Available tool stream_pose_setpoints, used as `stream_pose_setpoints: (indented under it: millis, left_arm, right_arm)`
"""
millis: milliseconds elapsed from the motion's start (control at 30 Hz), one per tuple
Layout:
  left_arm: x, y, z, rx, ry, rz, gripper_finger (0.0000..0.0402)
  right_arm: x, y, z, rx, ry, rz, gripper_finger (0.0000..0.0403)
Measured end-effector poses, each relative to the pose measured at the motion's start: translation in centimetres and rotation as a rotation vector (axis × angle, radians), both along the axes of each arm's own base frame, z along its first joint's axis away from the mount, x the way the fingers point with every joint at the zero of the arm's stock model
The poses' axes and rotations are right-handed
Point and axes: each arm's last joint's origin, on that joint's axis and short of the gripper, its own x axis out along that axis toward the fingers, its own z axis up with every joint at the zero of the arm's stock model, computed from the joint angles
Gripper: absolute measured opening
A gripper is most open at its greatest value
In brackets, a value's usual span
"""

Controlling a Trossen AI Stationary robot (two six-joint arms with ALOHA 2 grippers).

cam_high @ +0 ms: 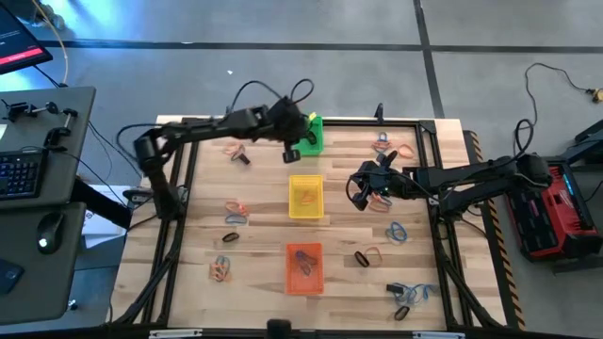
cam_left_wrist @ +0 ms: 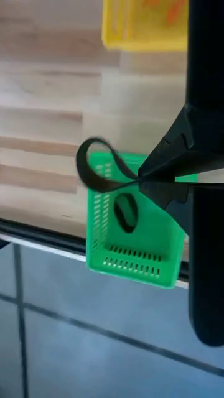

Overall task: Sort rubber bands into baskets
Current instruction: Put the black rubber band into the green bin

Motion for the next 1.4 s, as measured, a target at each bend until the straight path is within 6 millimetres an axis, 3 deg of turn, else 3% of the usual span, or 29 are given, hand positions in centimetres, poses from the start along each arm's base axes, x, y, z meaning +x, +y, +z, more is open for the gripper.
stream_pose_setpoints:
  millis: [333,567,767,1200,1400]
  left_arm:
    - [1.4,4.8,-5.2,-0.107,0.111,0.032,0.0001]
    - [1.3,6.1,-7.8,-0.130,0.175,0.028,0.0000]
    - [1.8,5.3,-7.6,-0.111,0.168,-0.009,0.0014]
    - [2.1,4.5,-7.7,-0.097,0.198,-0.011,0.0094]
    - [2.0,4.5,-7.3,-0.085,0.196,-0.007,0.0089]
  right_arm:
    - [-0.1,0.0,-0.1,0.003,0.012,0.001,0.0000]
    - [-0.1,0.0,-0.1,0.004,0.015,0.002,0.0000]
    - [-0.1,0.0,-0.1,0.004,0.015,0.002,0.0000]
    - [-0.1,0.0,-0.1,0.004,0.015,0.002,0.0000]
    - [-0.1,0.0,-0.1,0.017,0.009,-0.005,0.0000]
